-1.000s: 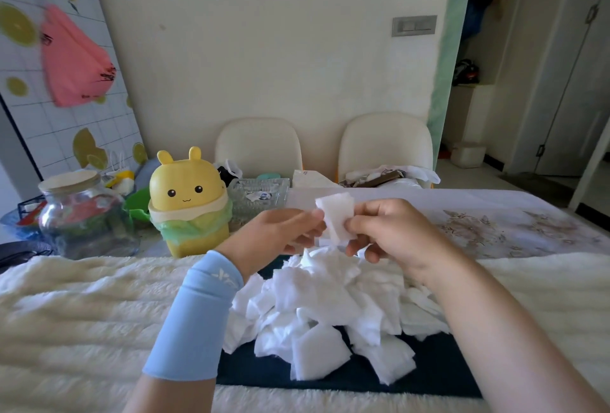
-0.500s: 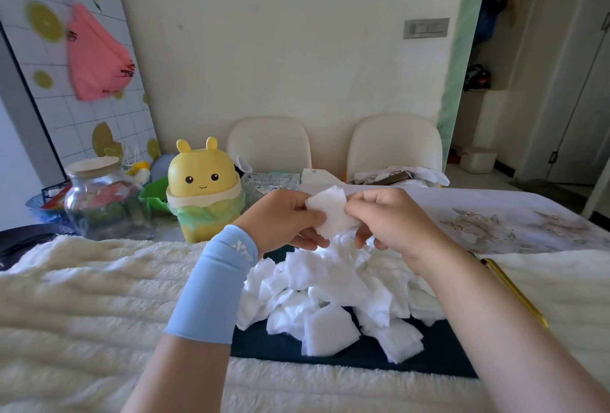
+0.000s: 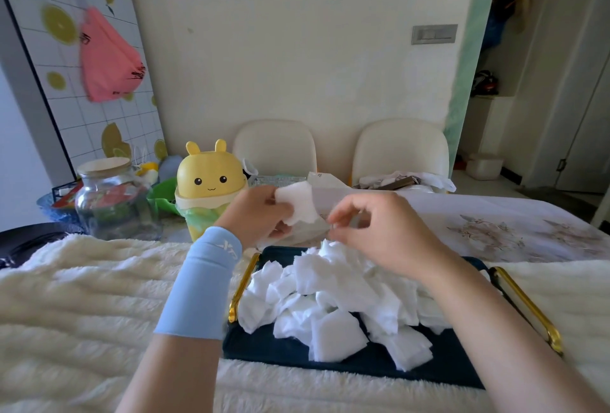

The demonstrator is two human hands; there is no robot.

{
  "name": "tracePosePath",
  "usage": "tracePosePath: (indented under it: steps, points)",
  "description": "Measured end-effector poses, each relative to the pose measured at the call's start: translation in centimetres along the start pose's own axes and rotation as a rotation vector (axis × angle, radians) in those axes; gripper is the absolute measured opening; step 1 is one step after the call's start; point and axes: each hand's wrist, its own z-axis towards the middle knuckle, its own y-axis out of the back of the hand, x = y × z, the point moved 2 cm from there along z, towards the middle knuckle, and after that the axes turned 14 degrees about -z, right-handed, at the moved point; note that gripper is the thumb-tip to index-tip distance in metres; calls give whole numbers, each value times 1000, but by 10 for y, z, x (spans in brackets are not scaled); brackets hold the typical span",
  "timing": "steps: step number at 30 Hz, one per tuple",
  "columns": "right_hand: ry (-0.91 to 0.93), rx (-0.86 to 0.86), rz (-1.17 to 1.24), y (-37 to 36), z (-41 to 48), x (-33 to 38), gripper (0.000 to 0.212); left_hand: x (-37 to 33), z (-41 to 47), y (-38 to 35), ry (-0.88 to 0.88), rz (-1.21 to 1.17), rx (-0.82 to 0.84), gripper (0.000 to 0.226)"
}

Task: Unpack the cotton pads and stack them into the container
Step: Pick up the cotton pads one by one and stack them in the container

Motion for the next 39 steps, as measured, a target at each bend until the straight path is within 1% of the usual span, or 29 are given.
tracePosePath:
  steps: [1,2,3,4,5,6,9,11,13,16,17,19,22,24,26,28,31,35,39]
  points:
    - [39,117,-34,-3,-4,7,13,1,1,3,6,-41,-41,12]
    - [64,215,-111,-9,-6,11,24,2,2,3,12,-83,-62,9]
    - [87,288,-219,-16,-7,12,39,2,1,2,17,-113,-64,7]
    - [103,334,-314,-23,-6,11,51,0,0,-2,16,-132,-58,7]
    - [112,356,-369,-30,-5,10,56,-1,-2,-6,10,-140,-51,7]
    - [117,361,-373,-34,-5,10,54,-3,-2,-10,-2,-140,-49,8]
    - [154,304,-272,-31,-3,8,35,-2,-2,-18,-40,-103,-74,15]
    - [113,259,-130,-22,-3,7,32,-2,-1,-20,-62,-66,-91,17]
    - [30,249,102,-14,-1,3,28,-2,-1,-22,-76,-32,-98,19]
    - [-33,228,415,-4,0,-5,24,-1,0,-25,-79,-35,-94,22]
    - [-59,214,494,-1,1,-9,26,-2,0,-26,-75,-50,-93,20]
    - [-98,203,568,5,3,-17,26,-4,-2,-29,-71,-104,-78,17]
    - [-165,213,607,10,4,-26,16,-7,-7,-37,-34,-204,-4,11]
    - [-179,211,563,14,3,-29,12,-7,-9,-42,-11,-233,36,5]
    - [-175,193,505,20,2,-30,11,-7,-10,-46,-7,-212,43,4]
    - [-165,169,521,26,2,-28,19,-9,-12,-49,8,-194,57,4]
    - [-175,156,575,28,3,-24,29,-11,-16,-55,37,-243,134,7]
    - [-244,163,440,22,3,-23,36,-11,-18,-63,72,-411,201,18]
    - [-271,173,382,21,4,-25,41,-12,-19,-68,97,-438,193,23]
